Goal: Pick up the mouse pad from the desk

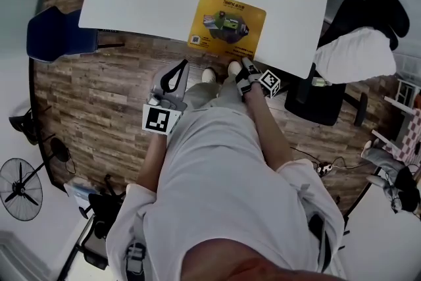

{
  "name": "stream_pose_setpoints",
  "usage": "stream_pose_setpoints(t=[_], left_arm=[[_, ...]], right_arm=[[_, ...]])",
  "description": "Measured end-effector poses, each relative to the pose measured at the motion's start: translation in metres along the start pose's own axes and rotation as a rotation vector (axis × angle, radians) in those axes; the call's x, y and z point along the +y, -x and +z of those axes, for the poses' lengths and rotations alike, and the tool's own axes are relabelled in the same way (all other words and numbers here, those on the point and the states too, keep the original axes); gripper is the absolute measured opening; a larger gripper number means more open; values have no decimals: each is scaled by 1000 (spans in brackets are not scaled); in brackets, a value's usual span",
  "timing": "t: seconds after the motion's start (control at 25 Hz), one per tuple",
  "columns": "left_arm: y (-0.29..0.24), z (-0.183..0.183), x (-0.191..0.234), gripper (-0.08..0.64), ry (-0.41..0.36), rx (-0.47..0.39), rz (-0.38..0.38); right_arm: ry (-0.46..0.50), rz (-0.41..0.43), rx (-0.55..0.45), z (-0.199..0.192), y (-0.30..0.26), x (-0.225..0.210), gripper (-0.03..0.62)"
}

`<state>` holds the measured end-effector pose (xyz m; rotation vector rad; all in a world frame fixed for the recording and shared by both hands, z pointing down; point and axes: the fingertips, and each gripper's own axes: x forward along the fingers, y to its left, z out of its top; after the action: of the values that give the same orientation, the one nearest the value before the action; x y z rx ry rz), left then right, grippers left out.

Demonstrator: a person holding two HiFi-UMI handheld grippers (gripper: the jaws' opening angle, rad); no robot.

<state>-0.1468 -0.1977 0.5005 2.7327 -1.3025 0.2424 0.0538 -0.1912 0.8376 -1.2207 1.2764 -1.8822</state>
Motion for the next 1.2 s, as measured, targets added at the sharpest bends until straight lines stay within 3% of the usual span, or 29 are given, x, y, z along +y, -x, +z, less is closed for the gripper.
stream_pose_setpoints(t=[0.04,0.16,0.4,0.72,0.92,1.2], left_arm=[[1,0,2,-15,2,-2,3],[1,3,5,-15,7,-19,7],[-3,5,4,-15,-6,-33,3],[-12,18,-8,-15,-15,-67,-19],[-12,17,-9,-15,-20,-66,-17],[-18,26,-11,-15,-21,-101,-19]], right_arm=[[17,4,3,-1,0,3,38],[32,-1,15,-6,2,7,14],[97,37,50,-3,3,22,11],[48,33,37,4,-4,18,12],[158,72,65,4,-4,37,9],[357,247,82,-2,-9,129,11]])
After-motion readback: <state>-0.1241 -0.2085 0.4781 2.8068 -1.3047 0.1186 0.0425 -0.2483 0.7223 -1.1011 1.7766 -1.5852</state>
